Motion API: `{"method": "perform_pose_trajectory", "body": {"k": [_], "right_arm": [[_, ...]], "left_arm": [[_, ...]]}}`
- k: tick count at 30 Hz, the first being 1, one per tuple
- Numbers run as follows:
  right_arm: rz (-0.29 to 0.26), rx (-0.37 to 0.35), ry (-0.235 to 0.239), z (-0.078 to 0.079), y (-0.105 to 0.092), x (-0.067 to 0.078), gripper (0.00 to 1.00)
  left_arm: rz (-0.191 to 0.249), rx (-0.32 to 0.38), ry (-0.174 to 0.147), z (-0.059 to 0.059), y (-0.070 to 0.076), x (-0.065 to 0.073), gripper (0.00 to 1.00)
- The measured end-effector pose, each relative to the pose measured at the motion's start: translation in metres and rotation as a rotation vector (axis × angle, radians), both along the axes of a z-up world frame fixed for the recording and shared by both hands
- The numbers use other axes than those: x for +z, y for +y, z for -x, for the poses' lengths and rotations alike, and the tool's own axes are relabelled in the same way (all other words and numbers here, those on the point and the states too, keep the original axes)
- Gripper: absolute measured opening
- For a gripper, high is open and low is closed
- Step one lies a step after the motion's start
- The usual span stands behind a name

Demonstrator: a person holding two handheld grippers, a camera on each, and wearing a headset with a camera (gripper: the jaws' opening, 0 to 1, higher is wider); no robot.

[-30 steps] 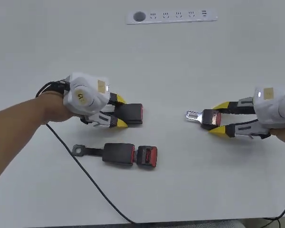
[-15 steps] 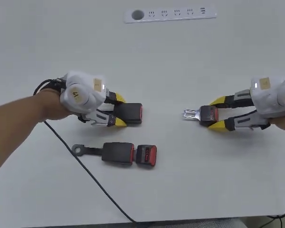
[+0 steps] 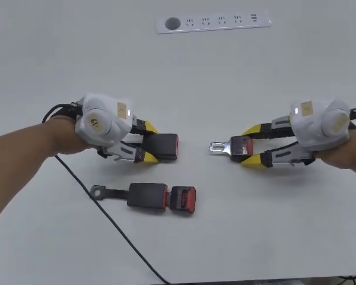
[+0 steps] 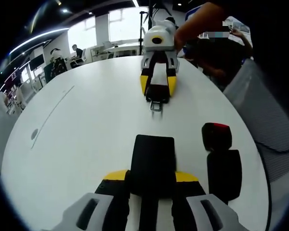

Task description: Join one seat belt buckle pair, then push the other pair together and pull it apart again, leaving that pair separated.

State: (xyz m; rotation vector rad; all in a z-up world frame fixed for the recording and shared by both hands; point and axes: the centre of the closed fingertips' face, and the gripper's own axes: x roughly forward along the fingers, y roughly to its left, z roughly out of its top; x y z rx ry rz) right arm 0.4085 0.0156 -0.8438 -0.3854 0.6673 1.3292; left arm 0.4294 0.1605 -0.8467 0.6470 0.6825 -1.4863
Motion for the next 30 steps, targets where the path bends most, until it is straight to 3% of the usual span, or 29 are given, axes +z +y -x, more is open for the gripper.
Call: {"method": "perform_pose_trajectory", "body": {"k": [9, 13, 23, 24, 26, 30], "right_arm": [[0.010, -0.008, 0.022, -0.007, 0.029, -0.003, 0.32], [0.058, 0.012, 0.014, -0.008, 0.045, -0.003, 0.32], [0.005, 0.006, 0.024, -0.010, 0.076, -0.002, 0.32], [0.023, 0.029, 0.002, -0.011, 0.075, -0.003, 0.32], [0.011, 0.021, 0.022, -0.010, 0.073, -0.001, 0.32], [0.025, 0.036, 0.016, -0.009, 0.075, -0.001, 0.32]], "left_arm": [[-0.010, -0.003, 0.002, 0.000, 0.000, 0.000, 0.34], [-0.007, 0.004, 0.007, 0.000, 0.000, 0.000, 0.34], [-0.021, -0.004, 0.005, 0.000, 0.000, -0.001, 0.34], [-0.024, -0.007, 0.006, 0.000, 0.000, -0.001, 0.34], [-0.023, -0.010, 0.003, 0.000, 0.000, -0.002, 0.34], [-0.033, -0.029, -0.011, 0.000, -0.001, -0.002, 0.34]]}}
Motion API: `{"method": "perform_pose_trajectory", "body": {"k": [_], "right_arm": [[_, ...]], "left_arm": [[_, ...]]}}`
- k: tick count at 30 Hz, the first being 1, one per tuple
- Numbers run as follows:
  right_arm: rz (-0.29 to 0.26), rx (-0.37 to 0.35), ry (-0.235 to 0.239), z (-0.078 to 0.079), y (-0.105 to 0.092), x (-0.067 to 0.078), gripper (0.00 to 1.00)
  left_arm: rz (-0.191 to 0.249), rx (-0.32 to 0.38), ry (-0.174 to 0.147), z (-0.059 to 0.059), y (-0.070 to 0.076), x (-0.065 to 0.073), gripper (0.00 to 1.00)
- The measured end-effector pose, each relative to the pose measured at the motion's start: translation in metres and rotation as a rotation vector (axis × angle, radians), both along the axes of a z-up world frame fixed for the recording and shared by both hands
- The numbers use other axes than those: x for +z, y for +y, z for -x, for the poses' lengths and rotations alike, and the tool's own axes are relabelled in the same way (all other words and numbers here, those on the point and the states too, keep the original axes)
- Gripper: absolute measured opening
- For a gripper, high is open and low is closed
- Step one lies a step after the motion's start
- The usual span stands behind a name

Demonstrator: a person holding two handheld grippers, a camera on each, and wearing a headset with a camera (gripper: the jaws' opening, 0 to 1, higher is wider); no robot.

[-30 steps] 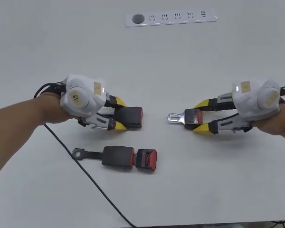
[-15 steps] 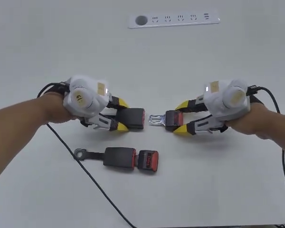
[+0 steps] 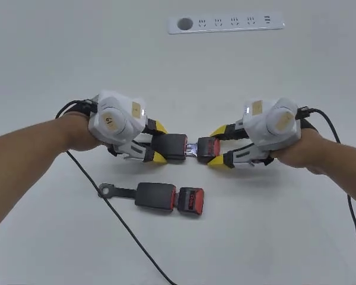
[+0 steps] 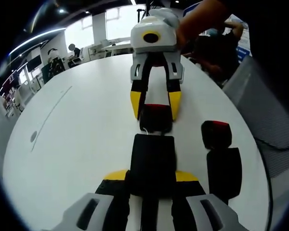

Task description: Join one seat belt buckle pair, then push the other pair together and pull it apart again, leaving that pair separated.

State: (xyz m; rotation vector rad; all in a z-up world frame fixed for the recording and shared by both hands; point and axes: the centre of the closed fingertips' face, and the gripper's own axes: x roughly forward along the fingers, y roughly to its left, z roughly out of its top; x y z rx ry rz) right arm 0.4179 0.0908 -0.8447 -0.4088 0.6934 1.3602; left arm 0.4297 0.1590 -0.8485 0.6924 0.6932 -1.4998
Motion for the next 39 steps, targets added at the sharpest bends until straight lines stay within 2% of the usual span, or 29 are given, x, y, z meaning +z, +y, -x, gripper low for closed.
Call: {"method": "perform_pose_trajectory", "body": {"k": [7, 10, 17, 27, 39], "right_arm": [[0.015, -0.002, 0.009, 0.000, 0.010, 0.000, 0.32], [0.032, 0.003, -0.002, 0.000, 0.015, 0.000, 0.32], [0.051, -0.012, 0.022, -0.004, 0.014, -0.004, 0.32], [0.104, 0.000, 0.008, -0.001, 0.015, -0.005, 0.32], [0.154, 0.013, -0.010, -0.005, 0.013, -0.009, 0.33]], "left_arm": [[-0.009, -0.010, -0.002, 0.000, -0.001, 0.000, 0.33], [-0.011, -0.011, -0.001, -0.001, -0.001, 0.000, 0.33], [-0.014, -0.007, 0.001, -0.001, -0.001, 0.000, 0.33], [-0.030, -0.014, -0.003, -0.002, -0.001, -0.001, 0.34], [-0.047, -0.023, -0.008, 0.000, -0.001, 0.000, 0.34]]}}
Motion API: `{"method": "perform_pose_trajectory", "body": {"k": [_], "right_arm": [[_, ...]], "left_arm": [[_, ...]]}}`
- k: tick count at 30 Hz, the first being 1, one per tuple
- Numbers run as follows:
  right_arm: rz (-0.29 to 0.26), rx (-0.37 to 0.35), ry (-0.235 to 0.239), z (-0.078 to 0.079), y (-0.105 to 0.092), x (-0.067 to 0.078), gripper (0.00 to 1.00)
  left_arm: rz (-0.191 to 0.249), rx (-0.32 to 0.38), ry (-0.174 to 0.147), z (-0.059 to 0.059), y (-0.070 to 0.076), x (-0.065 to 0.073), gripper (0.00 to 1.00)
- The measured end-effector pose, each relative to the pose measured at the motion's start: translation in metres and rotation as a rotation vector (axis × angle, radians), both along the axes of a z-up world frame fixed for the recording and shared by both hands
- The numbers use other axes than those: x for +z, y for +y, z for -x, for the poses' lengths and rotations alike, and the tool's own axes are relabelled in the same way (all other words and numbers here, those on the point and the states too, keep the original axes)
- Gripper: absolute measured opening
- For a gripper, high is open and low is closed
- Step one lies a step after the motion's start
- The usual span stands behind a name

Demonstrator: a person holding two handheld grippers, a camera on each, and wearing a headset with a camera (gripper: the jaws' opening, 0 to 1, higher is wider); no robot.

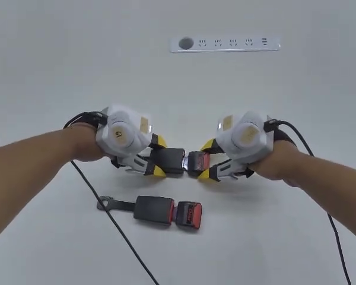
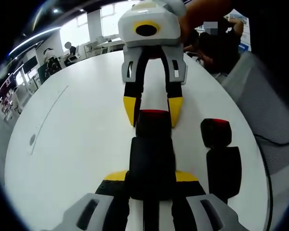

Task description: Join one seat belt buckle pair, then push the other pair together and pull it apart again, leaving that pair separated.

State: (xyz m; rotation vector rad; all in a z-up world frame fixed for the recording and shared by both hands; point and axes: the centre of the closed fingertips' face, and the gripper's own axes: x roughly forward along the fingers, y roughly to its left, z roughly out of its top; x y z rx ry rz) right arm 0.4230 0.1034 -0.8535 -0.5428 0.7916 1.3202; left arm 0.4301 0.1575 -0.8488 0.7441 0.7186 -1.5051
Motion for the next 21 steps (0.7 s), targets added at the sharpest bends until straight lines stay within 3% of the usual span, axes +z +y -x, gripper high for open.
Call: {"method": "perform_pose_trajectory", "body": {"k": [13, 21], "right_arm": [[0.031, 0.007, -0.032, 0.001, -0.003, -0.001, 0.33], [0.045, -0.006, -0.038, 0.004, -0.020, -0.001, 0.34]], "left_arm": [[-0.035, 0.005, 0.001, 0.000, 0.001, -0.001, 0.35], [-0.039, 0.012, 0.003, 0.001, 0.000, 0.000, 0.35]]}}
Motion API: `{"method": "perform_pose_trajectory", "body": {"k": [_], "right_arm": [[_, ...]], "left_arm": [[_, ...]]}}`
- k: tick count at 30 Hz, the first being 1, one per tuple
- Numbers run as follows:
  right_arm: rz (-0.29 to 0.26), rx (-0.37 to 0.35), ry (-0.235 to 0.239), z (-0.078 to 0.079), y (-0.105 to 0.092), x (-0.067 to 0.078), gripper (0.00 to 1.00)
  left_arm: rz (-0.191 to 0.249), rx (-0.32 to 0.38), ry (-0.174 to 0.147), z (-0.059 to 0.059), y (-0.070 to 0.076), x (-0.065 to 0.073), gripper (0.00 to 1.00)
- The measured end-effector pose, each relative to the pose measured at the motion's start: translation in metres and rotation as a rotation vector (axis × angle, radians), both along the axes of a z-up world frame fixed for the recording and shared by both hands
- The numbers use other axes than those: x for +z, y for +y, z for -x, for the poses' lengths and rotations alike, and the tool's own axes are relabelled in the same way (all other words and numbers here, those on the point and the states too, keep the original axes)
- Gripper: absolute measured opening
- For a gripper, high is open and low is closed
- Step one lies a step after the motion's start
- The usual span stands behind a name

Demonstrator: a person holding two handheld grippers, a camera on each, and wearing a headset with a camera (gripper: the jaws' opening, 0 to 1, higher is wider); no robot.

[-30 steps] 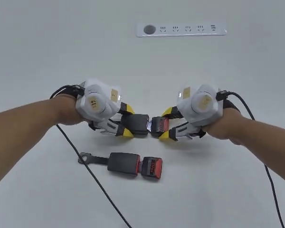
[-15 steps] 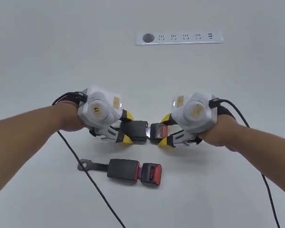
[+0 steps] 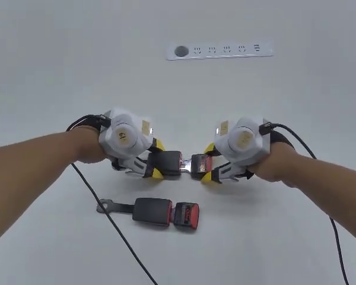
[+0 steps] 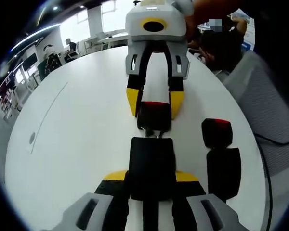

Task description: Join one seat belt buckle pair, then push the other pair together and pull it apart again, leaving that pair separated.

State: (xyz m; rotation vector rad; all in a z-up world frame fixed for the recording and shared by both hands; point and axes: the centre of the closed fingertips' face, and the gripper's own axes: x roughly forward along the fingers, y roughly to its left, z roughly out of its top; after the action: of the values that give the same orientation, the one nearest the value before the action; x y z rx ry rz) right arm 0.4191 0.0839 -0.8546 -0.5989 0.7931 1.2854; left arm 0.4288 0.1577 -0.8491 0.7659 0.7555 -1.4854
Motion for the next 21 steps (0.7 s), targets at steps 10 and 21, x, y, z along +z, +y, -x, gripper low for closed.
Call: {"method": "perform_pose_trajectory", "body": {"k": [10, 21], "right_arm": [[-0.004, -0.011, -0.030, 0.006, -0.014, 0.001, 0.34], [0.009, 0.003, -0.039, 0.013, -0.048, -0.001, 0.35]], "left_arm": [[-0.001, 0.010, 0.005, 0.001, 0.001, 0.001, 0.35], [-0.007, 0.009, 0.006, 0.002, 0.001, 0.002, 0.35]]}}
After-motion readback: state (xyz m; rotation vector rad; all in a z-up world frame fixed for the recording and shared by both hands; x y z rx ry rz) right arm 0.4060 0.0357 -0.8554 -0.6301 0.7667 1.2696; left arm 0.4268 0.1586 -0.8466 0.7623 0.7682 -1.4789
